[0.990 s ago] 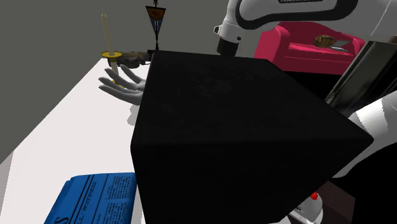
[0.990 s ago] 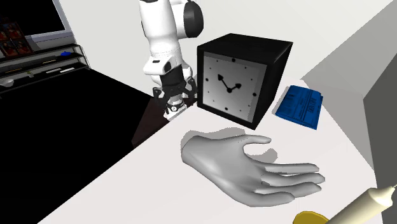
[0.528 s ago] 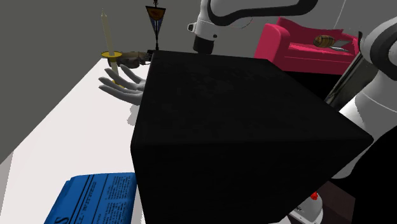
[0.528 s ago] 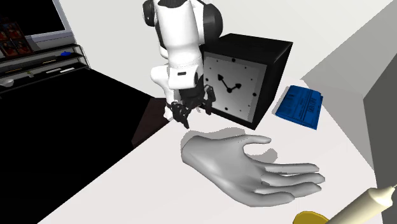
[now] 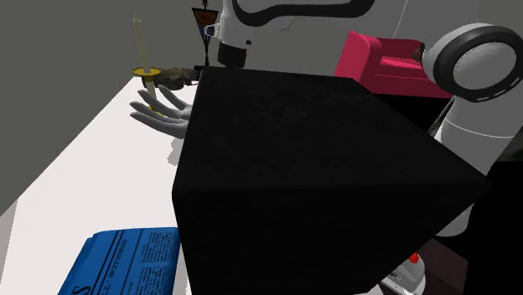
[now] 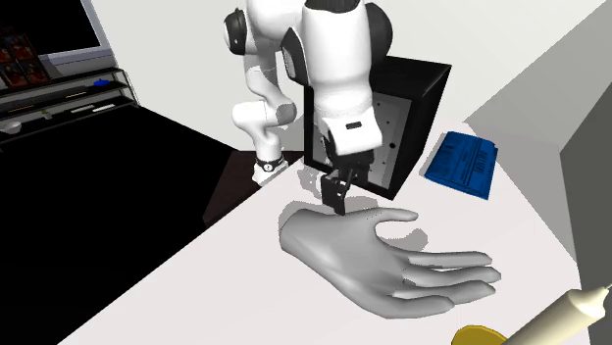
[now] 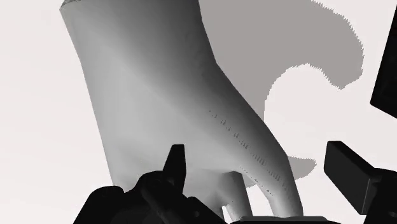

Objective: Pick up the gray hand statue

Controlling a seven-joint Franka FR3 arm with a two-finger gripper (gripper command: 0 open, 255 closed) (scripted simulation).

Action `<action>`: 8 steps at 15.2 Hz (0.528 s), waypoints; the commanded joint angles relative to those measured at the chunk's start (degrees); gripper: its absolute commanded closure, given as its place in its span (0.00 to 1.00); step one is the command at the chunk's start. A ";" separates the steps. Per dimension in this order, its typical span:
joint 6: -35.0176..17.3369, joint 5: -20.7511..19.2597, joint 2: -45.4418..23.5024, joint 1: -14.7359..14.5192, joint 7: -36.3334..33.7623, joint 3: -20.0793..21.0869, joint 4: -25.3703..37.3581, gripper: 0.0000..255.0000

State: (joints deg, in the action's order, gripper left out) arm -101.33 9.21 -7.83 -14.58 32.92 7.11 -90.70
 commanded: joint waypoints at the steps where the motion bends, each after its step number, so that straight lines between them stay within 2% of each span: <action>1: 0.93 -0.33 -3.43 -1.16 1.47 1.13 4.39 0.00; 6: 4.94 -1.96 -12.79 -4.40 4.79 3.81 17.71 0.00; 7: 5.52 -2.20 -13.94 -4.85 5.15 4.10 19.42 0.00; 8: 4.66 -2.14 -13.74 -4.81 5.30 4.08 18.35 0.00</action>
State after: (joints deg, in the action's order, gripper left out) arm -96.73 7.26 -20.49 -19.09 37.90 10.99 -73.47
